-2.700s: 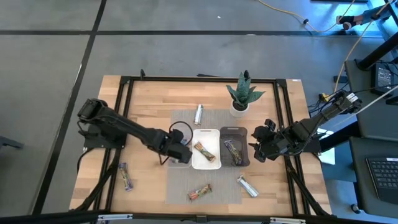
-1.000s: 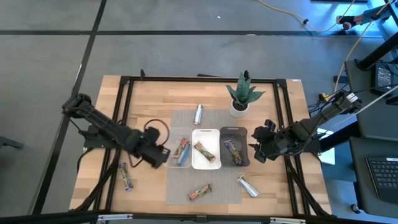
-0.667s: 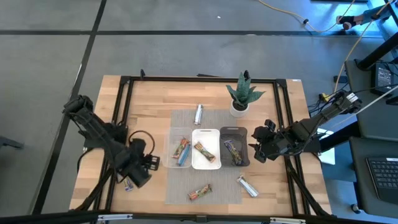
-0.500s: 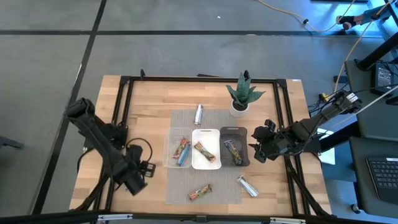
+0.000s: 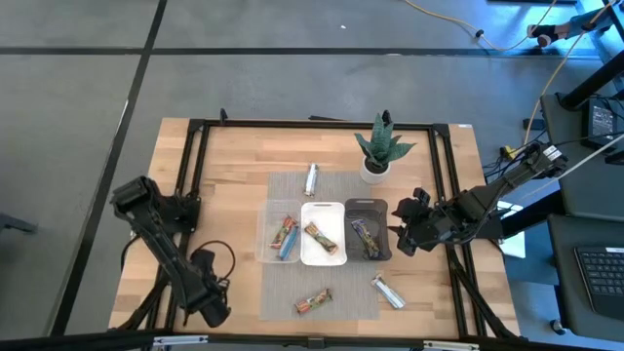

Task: Pick and place Granola Bars by type
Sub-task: Put the blue granola bar into the black bin

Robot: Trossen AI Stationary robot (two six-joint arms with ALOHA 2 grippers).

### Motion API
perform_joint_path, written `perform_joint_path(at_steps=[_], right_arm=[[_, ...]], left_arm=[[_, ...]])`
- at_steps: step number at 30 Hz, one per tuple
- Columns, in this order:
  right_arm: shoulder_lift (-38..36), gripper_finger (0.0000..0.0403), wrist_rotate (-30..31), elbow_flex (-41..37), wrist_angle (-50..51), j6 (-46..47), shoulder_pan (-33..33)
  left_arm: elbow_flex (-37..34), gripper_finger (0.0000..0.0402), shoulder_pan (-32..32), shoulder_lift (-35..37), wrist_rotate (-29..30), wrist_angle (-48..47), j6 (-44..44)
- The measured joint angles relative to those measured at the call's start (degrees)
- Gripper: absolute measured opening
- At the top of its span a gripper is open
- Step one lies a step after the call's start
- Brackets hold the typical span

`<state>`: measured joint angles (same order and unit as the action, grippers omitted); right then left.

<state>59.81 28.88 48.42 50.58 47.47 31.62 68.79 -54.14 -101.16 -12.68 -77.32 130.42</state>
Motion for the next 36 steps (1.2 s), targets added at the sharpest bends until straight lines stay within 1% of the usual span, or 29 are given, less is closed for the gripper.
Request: perform_joint_path(at_steps=[2,4,13,18,23,31,36], right_arm=[[0.0,0.0213,0.0,0.0,-0.3,0.0,0.0],[0.0,0.0213,0.0,0.0,-0.4,0.0,0.0],[0.0,0.0213,0.1,0.0,-0.7,0.0,0.0],[0.0,0.0213,0.0,0.0,-0.7,0.0,0.0],[0.0,0.0213,-0.1,0.0,-0.7,0.0,0.0],[0.0,0.0214,-0.1,0.0,-0.7,0.0,0.0],[0.0,0.0214,-0.2,0.0,-0.7,0.2,0.0]], left_arm=[[0.0,0.0196,-0.9,-1.3,-2.2,0.4,1.8],[0.0,0.0196,-1.3,-2.5,-3.2,1.5,2.5],[0.0,0.0196,-0.8,-6.9,-2.4,2.5,3.7],[0.0,0.0196,-0.8,-7.4,-1.4,2.8,4.1],[0.0,0.0196,-0.7,-7.4,1.2,4.2,4.0],[0.0,0.0196,0.0,-9.7,1.0,4.7,4.1],[0.0,0.0196,0.0,-11.6,0.7,7.5,4.0]])
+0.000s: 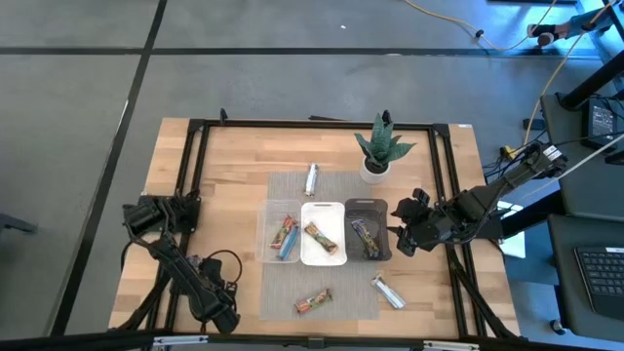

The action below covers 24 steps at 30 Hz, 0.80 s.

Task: Pick and place Granola Bars by type
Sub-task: Put the blue granola bar into the black bin

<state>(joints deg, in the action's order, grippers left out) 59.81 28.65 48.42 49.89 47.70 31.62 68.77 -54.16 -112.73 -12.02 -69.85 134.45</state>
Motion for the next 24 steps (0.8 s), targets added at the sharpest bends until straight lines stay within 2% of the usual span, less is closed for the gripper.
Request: perform_joint_path(at_steps=[7,18,24], right_arm=[[0.0,0.0214,0.0,0.0,0.0,0.0,0.0],[0.0,0.0214,-0.1,0.0,-0.9,0.0,0.0],[0.0,0.0214,-0.2,0.0,-1.6,0.0,0.0]], left_arm=[[0.0,0.0196,0.0,-1.4,0.6,2.3,0.2],[0.3,0.0196,0.1,-1.2,6.6,2.9,-4.5],[0.5,0.0196,0.1,-1.2,9.4,2.9,-12.3]])
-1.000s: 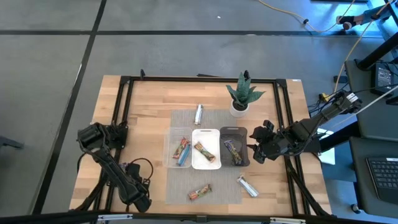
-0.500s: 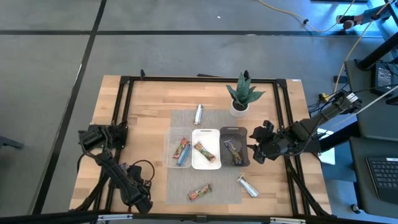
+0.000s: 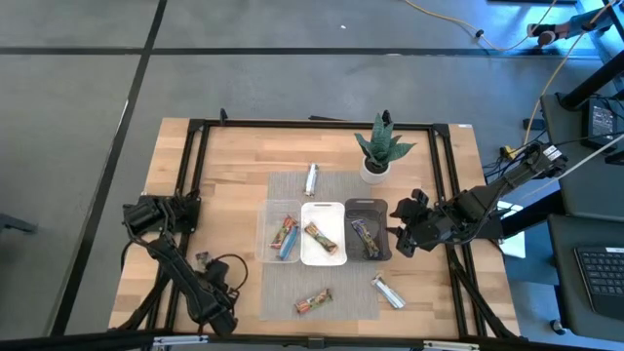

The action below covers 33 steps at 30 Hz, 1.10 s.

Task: Pick and place Granola Bars by type
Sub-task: Put the blue granola bar into the black bin

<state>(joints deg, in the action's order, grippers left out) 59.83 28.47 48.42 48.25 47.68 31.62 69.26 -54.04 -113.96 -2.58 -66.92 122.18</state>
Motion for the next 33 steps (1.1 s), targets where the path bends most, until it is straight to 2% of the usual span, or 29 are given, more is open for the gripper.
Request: perform_joint_path(at_steps=[2,5,8,16,22,33], right_arm=[[0.0,0.0214,0.0,0.0,-1.0,0.0,0.0],[0.0,0.0214,0.0,0.0,-1.4,0.0,0.0],[0.0,0.0214,0.0,0.0,-1.5,-0.1,0.0],[0.0,0.0213,0.2,0.0,-1.5,-0.2,0.0],[0.0,0.0213,0.1,0.0,-1.9,0.0,0.0],[0.0,0.0213,-2.1,0.0,-2.4,-0.1,0.0]], left_arm=[[0.3,0.0196,0.1,-0.1,0.6,0.0,0.2],[0.5,0.0196,0.3,0.0,0.1,0.3,7.9],[1.8,0.0196,0.0,-0.1,3.0,0.2,9.5],[5.4,0.0197,1.1,-0.3,7.8,1.9,-3.3],[5.5,0.0196,3.3,-0.1,9.3,8.5,-10.6],[5.4,0.0196,5.0,0.0,8.3,9.5,-10.2]])
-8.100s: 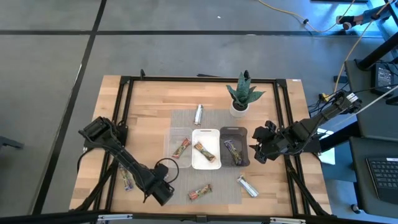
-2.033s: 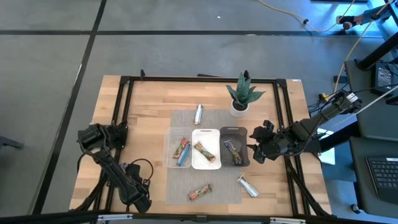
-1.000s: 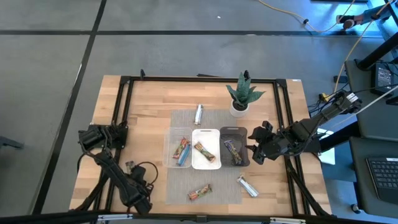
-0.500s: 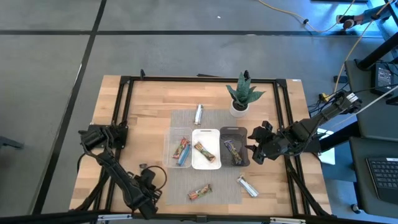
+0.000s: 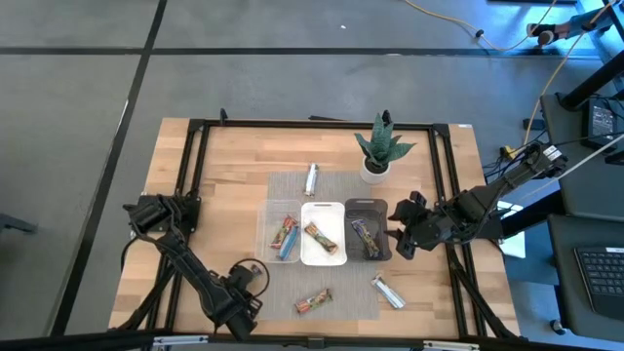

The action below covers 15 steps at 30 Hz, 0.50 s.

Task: Pick and place Granola Bars by type
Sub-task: Put the blue granola bar into the black bin

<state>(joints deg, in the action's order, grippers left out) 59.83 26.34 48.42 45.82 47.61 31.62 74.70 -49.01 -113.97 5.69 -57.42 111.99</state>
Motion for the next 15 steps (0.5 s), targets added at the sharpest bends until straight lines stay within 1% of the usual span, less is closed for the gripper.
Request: perform_joint_path(at_steps=[6,10,15], right_arm=[[0.0,0.0213,-0.6,0.0,0.0,-0.1,0.0],[0.0,0.0213,-0.5,0.0,0.0,-0.1,0.0],[0.0,0.0213,-0.5,0.0,0.0,-0.1,0.0]], left_arm=[[0.0,0.0196,0.0,0.0,-0.7,-0.6,2.6],[0.0,0.0196,0.0,0.0,-0.5,-0.5,0.8],[0.0,0.0176,0.0,0.0,-0.3,-0.5,-0.1]])
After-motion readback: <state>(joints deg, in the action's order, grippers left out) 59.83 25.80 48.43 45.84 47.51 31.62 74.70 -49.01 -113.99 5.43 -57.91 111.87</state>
